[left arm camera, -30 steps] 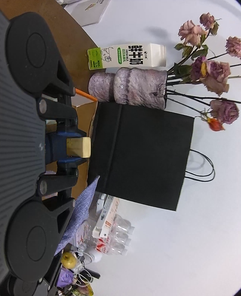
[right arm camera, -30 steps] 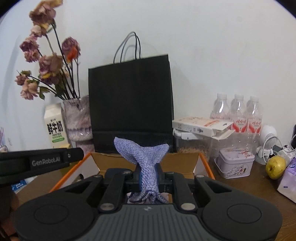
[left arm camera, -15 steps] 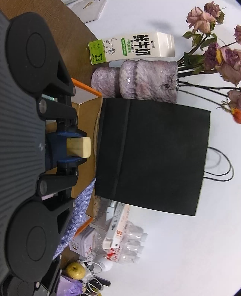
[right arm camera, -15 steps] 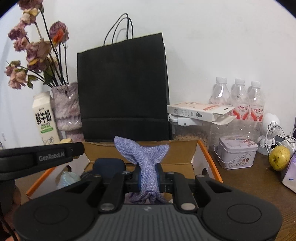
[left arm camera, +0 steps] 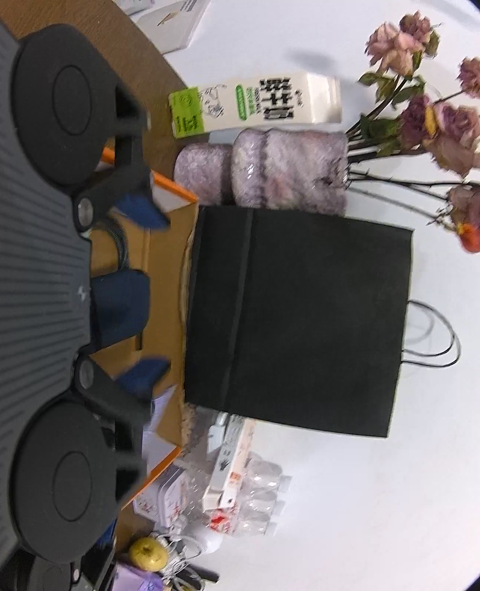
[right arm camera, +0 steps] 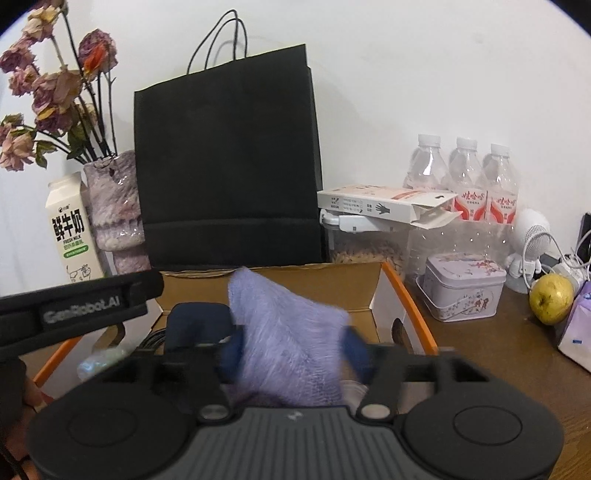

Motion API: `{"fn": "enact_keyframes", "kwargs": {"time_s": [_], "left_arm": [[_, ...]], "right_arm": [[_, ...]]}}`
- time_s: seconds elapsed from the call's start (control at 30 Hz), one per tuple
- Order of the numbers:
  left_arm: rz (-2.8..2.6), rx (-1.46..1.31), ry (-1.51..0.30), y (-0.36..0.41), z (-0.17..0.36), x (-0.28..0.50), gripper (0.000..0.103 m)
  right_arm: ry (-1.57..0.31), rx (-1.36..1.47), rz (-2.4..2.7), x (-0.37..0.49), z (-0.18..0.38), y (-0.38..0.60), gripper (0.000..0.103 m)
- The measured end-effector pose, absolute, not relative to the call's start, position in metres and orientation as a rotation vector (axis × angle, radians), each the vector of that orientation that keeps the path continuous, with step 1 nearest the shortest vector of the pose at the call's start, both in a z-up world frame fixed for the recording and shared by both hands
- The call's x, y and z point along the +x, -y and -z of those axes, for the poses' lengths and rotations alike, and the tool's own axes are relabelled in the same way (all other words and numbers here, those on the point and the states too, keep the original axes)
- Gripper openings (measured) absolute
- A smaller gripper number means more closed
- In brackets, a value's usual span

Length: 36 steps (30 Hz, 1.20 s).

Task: Organize objects
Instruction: 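Open the left tool dropping the block while the right tool releases the mat into the box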

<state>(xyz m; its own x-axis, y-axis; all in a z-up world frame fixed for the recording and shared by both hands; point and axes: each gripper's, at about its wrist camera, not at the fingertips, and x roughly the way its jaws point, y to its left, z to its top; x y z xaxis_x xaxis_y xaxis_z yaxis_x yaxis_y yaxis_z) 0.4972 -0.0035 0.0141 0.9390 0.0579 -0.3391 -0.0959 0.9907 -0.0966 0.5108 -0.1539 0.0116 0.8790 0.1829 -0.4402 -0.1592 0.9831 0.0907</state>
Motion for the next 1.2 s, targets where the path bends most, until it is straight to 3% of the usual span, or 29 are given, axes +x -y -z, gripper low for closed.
{"fn": "enact_keyframes", "kwargs": {"time_s": [0.03, 0.07, 0.13, 1.2], "left_arm": [[-0.089, -0.115, -0.327, 0.003, -0.014, 0.496, 0.102], [-0.100, -0.120, -0.312, 0.002, -0.015, 0.495, 0.103], [-0.114, -0.126, -0.302, 0.001, -0.016, 0.493, 0.103], [-0.077, -0.161, -0.301, -0.012, -0.044, 0.440, 0.103]], "right_arm": [[-0.465, 0.058, -0.173, 0.511, -0.012, 0.155, 0.086], [-0.467, 0.058, -0.164, 0.511, -0.011, 0.155, 0.096], [-0.474, 0.058, -0.157, 0.513, -0.011, 0.156, 0.103], [-0.403, 0.041, -0.159, 0.454, -0.043, 0.165, 0.103]]}}
